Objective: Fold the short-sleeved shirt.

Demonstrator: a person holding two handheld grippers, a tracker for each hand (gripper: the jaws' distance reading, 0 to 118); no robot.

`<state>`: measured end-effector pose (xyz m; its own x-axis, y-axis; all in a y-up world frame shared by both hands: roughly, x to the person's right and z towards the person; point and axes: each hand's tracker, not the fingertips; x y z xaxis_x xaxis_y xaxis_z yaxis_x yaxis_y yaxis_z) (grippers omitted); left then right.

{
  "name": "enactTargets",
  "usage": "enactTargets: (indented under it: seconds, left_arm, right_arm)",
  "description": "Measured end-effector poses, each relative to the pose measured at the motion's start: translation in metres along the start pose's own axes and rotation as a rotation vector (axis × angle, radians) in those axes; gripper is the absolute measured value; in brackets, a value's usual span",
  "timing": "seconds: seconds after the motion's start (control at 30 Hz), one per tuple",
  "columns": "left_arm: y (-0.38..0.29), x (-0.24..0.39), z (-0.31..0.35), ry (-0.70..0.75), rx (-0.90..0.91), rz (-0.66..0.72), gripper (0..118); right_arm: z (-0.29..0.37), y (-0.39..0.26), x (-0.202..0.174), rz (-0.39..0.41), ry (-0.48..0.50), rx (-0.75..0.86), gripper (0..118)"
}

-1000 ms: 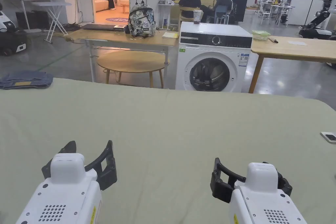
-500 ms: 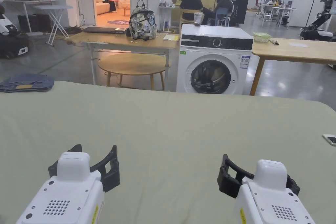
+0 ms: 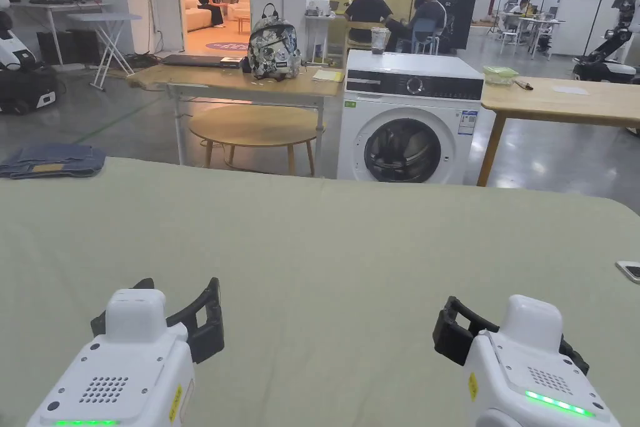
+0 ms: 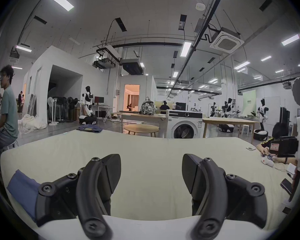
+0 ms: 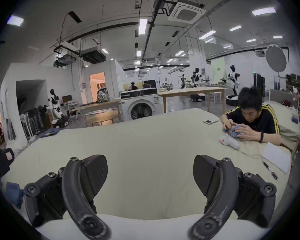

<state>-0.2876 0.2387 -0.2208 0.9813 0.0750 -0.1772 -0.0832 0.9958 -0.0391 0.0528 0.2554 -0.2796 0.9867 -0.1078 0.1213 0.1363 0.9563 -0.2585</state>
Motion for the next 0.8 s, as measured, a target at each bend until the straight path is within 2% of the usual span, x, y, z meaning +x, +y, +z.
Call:
enactTargets:
  seconds: [0.1,0.23,0.4,0.8]
  left_arm:
    - [0.0,0.0,-0.001,0.002,0.004,0.005,74]
    - [0.003,0.003,-0.001,-0.011,0.003,-0.014,73]
    - [0.009,0.009,0.0,-0.01,0.017,-0.064,73]
    - [0.006,0.01,-0.001,-0.025,0.001,-0.081,74]
  right_arm:
    - [-0.003,0.001,-0.004,0.032,-0.021,0.006,102]
    - [0.0,0.003,-0.006,0.047,0.014,0.017,103]
    - [0.003,0.002,-0.011,0.068,0.02,0.038,102]
    - [0.002,-0.004,-0.015,0.127,0.023,0.061,103]
